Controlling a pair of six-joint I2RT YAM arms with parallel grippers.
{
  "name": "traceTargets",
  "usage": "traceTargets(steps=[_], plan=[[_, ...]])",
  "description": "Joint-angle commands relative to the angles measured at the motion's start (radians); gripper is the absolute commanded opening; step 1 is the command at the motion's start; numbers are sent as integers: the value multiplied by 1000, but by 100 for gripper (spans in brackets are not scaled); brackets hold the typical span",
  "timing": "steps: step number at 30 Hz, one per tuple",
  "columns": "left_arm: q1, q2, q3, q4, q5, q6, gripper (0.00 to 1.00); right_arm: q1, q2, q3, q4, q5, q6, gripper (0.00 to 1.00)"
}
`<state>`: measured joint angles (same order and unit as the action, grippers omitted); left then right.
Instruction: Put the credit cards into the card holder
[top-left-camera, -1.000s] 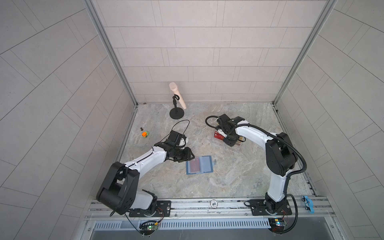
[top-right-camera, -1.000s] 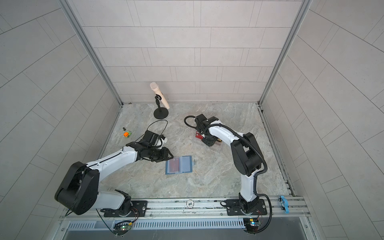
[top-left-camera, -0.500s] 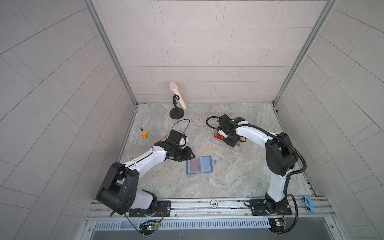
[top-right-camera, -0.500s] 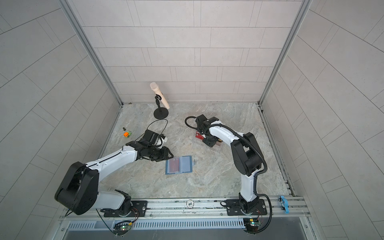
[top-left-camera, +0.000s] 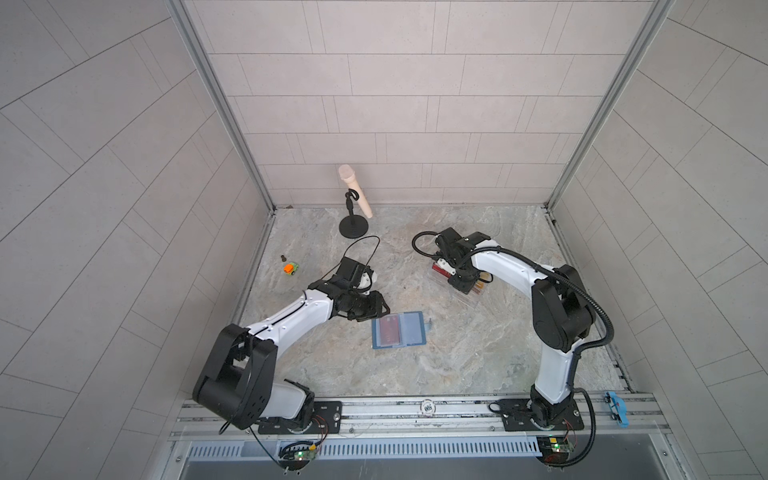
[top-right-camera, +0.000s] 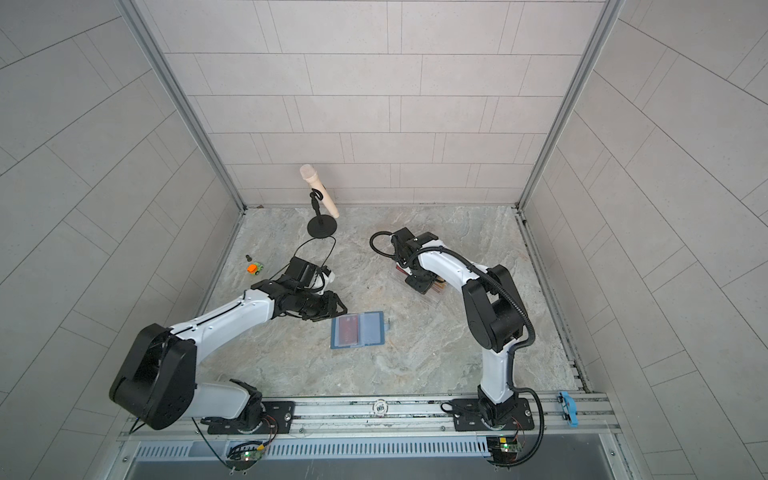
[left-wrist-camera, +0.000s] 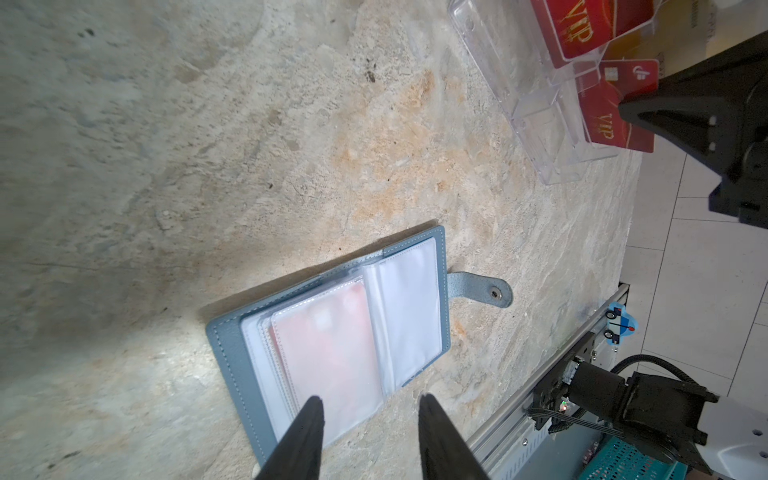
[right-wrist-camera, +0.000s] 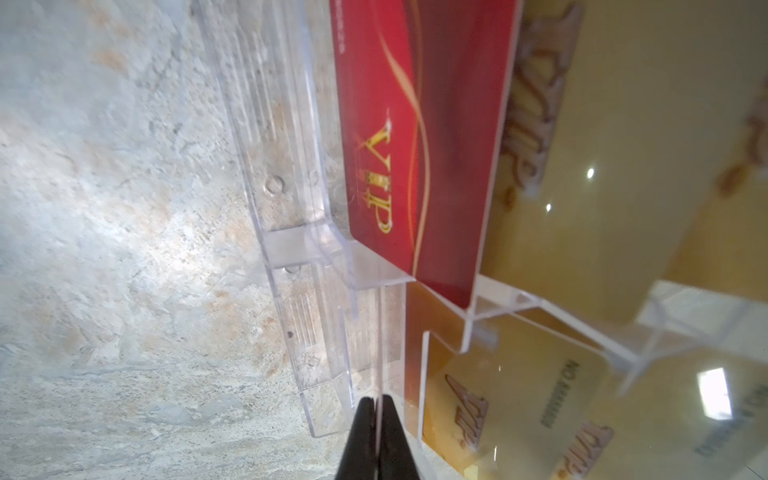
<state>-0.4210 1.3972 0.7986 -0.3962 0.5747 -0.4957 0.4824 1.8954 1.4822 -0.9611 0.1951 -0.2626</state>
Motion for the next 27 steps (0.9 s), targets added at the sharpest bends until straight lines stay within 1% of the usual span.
traceTargets(steps=[1,5,11,14,16,17,19,21,22,23,26,27], plan=[[5,-3,30,-17,-10,19,43,1,-54,41,-36,29,-8,0],[5,-10,34,-27,-15,19,43,1,-70,89,-54,17,-4,0],[4,-43,6,-45,-58,28,43,0,-108,158,-95,-62,60,0],[-4,-56,-13,-61,-101,28,42,-1,-140,172,-107,-164,126,0],[-18,-66,-23,-67,-134,29,42,-3,-170,150,-88,-296,193,0],[-28,-72,-30,-66,-153,25,42,-2,-193,123,-59,-380,249,0],[-59,-83,-41,-67,-197,17,41,-3,-241,23,65,-556,364,0],[-104,-92,-59,-55,-242,0,41,1,-271,-108,240,-736,545,0],[-121,-95,-66,-46,-253,-9,40,8,-275,-163,317,-797,605,0],[-131,-101,-80,-30,-259,-22,39,22,-275,-209,389,-843,667,0],[-142,-115,-114,9,-260,-49,36,85,-285,-311,536,-859,760,0],[-142,-116,-124,22,-252,-53,35,103,-289,-355,620,-876,808,0]])
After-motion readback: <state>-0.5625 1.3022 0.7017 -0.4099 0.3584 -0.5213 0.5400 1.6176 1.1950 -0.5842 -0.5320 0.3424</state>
